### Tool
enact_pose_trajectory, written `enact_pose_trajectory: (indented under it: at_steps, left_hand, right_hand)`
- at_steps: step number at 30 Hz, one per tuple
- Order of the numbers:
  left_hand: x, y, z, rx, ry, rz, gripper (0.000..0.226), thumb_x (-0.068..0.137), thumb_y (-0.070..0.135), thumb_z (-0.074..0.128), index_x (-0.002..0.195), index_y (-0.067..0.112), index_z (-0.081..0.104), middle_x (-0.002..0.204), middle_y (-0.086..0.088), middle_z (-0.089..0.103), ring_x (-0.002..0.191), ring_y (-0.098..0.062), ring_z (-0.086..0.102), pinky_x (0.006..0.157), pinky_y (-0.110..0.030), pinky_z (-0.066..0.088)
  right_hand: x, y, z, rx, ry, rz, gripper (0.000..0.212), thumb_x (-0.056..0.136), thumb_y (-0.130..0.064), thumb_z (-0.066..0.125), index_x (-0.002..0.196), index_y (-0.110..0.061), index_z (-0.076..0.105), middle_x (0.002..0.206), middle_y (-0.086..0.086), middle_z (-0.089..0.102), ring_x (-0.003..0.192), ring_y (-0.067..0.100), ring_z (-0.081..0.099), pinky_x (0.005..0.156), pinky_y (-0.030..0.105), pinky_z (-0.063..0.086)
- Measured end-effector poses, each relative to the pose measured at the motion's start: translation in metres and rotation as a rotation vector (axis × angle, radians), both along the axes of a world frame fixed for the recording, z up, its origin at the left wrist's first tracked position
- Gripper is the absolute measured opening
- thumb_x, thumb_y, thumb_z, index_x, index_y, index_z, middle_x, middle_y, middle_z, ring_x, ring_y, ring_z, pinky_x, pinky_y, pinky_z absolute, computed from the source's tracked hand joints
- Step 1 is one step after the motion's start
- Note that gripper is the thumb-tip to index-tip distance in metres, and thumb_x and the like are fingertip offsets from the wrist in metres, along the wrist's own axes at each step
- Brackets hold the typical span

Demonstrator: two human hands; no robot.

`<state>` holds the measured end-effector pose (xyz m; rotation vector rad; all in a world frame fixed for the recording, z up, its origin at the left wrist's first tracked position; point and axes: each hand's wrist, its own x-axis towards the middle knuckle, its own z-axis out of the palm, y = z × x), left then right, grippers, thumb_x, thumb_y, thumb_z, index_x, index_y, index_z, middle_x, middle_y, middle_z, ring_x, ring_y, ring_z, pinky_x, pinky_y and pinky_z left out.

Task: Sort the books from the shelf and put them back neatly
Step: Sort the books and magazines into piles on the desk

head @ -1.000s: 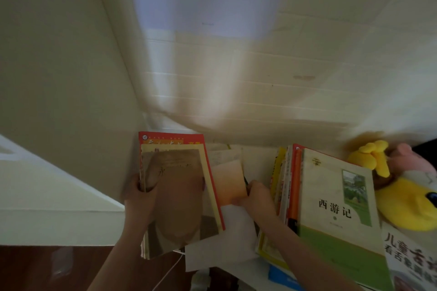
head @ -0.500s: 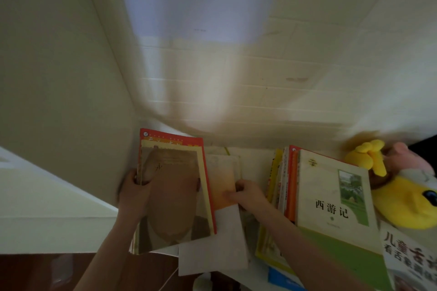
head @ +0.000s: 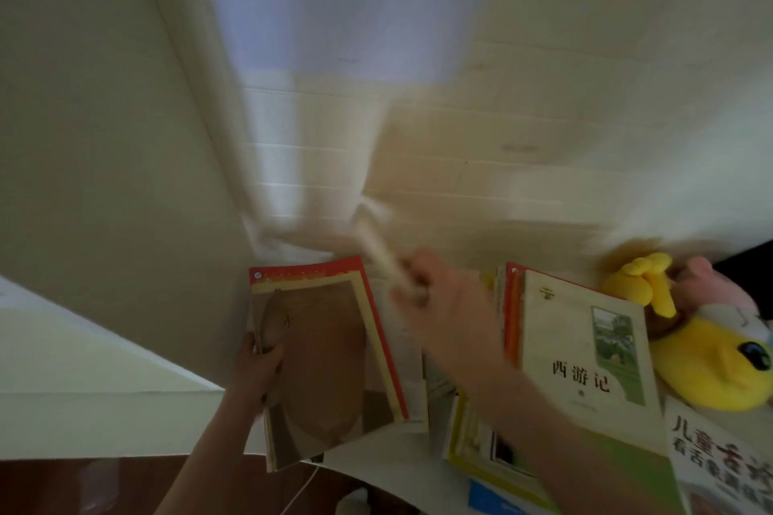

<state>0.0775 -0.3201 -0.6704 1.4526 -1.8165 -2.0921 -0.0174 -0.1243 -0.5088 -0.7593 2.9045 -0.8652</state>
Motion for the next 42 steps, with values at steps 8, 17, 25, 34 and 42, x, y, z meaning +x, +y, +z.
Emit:
enact_pose_trajectory:
  at_steps: [8, 17, 25, 34, 42]
  left_hand:
    - [0.008, -0.004, -0.006, 0.265, 0.101, 0.004, 0.055, 0.092, 0.058, 0.039, 0.114, 0.014, 0.064, 0.107, -0.016, 0.07, 0.103, -0.033, 0.064, 0.095, -0.05, 0.048]
    - [0.01, -0.004, -0.007, 0.135, 0.053, -0.141, 0.082, 0.081, 0.078, 0.033, 0.116, 0.009, 0.063, 0.102, -0.015, 0.072, 0.095, -0.032, 0.069, 0.091, -0.05, 0.052]
    - [0.012, 0.006, -0.045, -0.356, 0.31, -0.209, 0.088, 0.089, 0.024, 0.061, 0.153, 0.025, 0.0, 0.125, -0.048, 0.038, 0.065, -0.044, 0.067, 0.049, -0.033, 0.054]
    - [0.027, 0.012, -0.006, -0.028, 0.32, 0.014, 0.044, 0.085, 0.037, 0.067, 0.125, 0.042, 0.051, 0.128, -0.002, 0.059, 0.113, -0.025, 0.061, 0.085, -0.044, 0.057]
    - [0.04, -0.002, 0.001, 0.332, 0.509, 0.073, 0.047, 0.081, 0.005, 0.05, 0.127, 0.015, 0.055, 0.119, -0.01, 0.066, 0.105, -0.026, 0.065, 0.077, -0.035, 0.058]
  right_hand:
    - [0.045, 0.028, -0.112, 0.294, -0.146, 0.627, 0.028, 0.084, -0.009, 0.039, 0.096, -0.014, 0.063, 0.091, 0.004, 0.068, 0.082, 0.022, 0.066, 0.064, 0.028, 0.051]
    - [0.006, 0.055, -0.129, 0.151, 0.145, 0.762, 0.034, 0.095, -0.028, 0.042, 0.125, -0.016, 0.055, 0.141, 0.003, 0.046, 0.137, 0.012, 0.025, 0.118, 0.03, 0.019]
    - [0.019, 0.025, -0.13, -0.243, -0.842, -0.342, 0.02, 0.097, -0.02, 0.052, 0.116, -0.014, 0.051, 0.099, -0.003, 0.063, 0.085, 0.009, 0.061, 0.061, 0.015, 0.05]
    - [0.001, 0.035, -0.119, -0.446, -0.695, -0.37, 0.027, 0.093, -0.007, 0.056, 0.115, -0.021, 0.049, 0.108, -0.002, 0.062, 0.098, 0.015, 0.062, 0.08, 0.034, 0.055]
    - [-0.028, 0.045, -0.105, -0.482, -0.586, -0.407, 0.027, 0.094, -0.01, 0.055, 0.118, -0.023, 0.051, 0.107, 0.001, 0.065, 0.094, 0.02, 0.065, 0.08, 0.045, 0.057]
